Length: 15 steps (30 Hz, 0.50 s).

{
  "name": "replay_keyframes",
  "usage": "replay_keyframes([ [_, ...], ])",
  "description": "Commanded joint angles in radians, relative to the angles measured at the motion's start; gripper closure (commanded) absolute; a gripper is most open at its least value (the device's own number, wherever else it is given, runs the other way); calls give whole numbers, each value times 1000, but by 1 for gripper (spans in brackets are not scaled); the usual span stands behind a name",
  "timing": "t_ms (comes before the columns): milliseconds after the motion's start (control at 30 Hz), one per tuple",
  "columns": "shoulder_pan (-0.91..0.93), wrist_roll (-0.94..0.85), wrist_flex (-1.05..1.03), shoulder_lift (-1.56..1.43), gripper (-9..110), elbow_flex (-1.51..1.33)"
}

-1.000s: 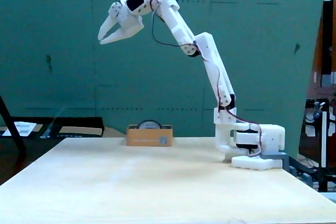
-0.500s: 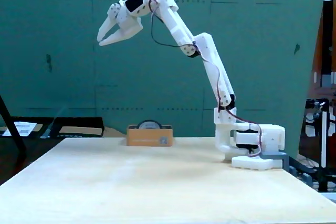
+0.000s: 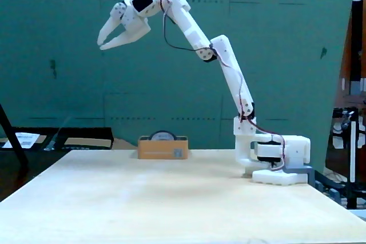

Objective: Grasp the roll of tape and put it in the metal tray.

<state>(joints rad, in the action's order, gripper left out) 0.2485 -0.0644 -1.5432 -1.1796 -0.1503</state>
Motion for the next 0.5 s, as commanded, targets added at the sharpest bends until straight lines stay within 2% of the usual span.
replay_keyframes([
  [0,-104,-32,-325,-63,102,25],
  [267,-353,-32,-328,-290,102,-15],
  [467,-407,-23,-328,-589,102,-337],
])
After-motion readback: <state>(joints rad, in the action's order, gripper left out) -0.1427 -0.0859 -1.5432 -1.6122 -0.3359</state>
